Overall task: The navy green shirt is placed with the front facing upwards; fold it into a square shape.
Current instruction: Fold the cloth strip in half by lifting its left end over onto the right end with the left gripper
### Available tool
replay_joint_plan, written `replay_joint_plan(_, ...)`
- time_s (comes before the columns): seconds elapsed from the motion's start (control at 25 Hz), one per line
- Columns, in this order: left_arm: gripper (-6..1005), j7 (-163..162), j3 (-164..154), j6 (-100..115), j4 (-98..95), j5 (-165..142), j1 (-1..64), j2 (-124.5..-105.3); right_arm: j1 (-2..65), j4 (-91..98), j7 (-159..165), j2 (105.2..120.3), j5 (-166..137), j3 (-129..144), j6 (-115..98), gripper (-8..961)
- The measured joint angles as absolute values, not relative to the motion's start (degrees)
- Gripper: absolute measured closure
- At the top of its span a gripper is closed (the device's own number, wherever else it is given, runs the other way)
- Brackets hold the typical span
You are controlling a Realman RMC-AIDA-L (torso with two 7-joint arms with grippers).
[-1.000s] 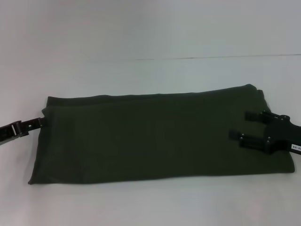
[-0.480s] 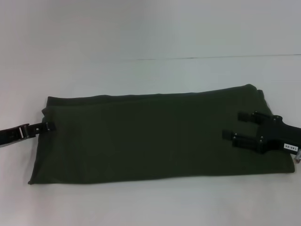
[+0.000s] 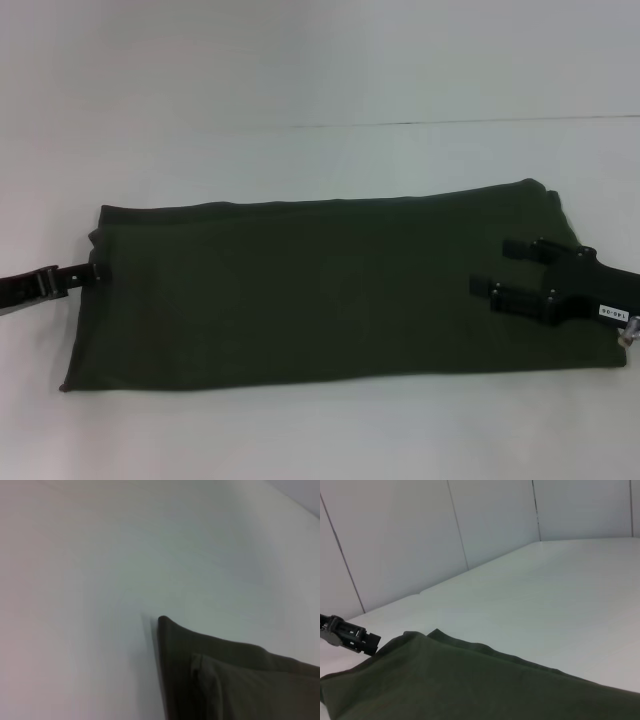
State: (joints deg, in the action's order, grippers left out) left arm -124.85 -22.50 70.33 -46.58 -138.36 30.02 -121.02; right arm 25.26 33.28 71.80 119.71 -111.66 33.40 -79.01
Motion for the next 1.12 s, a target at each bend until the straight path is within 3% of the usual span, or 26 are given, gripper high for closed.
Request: replay_joint_plan(1.12, 158, -124.5, -24.1, 69.0, -44.5, -139.2, 30.8, -121.02, 25.9, 32.8, 72.1, 119.71, -111.8, 33.4, -78.2, 87)
